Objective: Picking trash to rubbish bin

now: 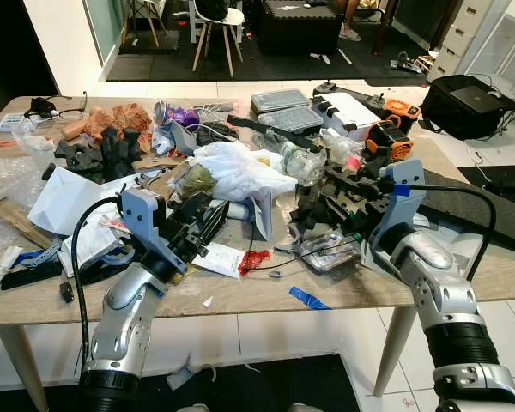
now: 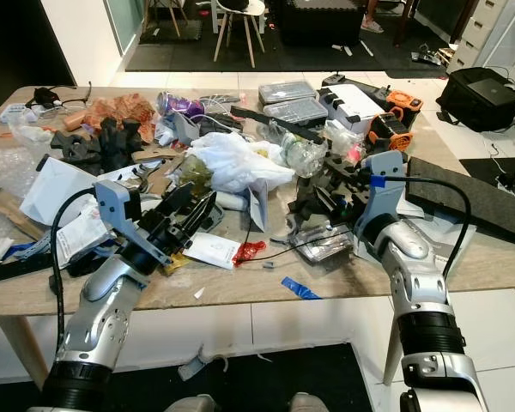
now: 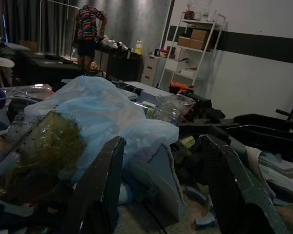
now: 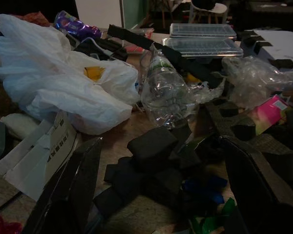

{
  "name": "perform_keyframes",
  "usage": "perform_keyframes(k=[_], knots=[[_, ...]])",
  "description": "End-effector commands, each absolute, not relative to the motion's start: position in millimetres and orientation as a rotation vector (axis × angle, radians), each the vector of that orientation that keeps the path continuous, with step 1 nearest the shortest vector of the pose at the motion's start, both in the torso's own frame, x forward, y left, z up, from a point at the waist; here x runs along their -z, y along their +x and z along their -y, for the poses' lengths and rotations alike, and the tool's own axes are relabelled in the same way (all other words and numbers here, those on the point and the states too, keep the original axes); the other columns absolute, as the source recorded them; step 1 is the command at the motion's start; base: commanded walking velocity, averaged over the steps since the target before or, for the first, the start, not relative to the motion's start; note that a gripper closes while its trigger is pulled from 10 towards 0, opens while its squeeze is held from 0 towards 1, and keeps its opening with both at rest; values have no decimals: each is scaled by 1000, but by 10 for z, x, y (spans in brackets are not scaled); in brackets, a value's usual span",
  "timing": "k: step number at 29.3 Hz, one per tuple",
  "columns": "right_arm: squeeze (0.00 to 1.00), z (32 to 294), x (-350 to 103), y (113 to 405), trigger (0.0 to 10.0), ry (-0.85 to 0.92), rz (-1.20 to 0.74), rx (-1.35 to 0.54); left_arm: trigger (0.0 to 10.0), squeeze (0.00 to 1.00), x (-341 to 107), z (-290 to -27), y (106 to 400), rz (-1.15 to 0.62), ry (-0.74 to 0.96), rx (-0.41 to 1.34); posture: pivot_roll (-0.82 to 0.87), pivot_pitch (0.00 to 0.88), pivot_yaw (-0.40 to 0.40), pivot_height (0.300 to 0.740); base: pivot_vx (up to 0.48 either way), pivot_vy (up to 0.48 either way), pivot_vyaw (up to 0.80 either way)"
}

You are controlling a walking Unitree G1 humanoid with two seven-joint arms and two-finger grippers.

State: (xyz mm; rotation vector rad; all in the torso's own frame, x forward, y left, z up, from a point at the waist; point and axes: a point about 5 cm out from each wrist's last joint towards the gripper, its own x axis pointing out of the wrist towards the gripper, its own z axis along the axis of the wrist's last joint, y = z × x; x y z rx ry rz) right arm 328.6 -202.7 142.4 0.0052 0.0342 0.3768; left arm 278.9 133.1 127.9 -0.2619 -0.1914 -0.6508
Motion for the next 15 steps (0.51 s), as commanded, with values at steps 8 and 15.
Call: perform_keyframes(k=[8,15], knots=[[0,2056,-1400,3342,10000,25,-49,-408,10000,0,-1330,-1365,2733,199,-233,676,-4,0,11,740,0,0,0],[0,2092,-1439,3315,10000,34,-20,-418,10000,0,-1408,-1483,2668,199,-208,690,11,58,54,740,0,0,0]])
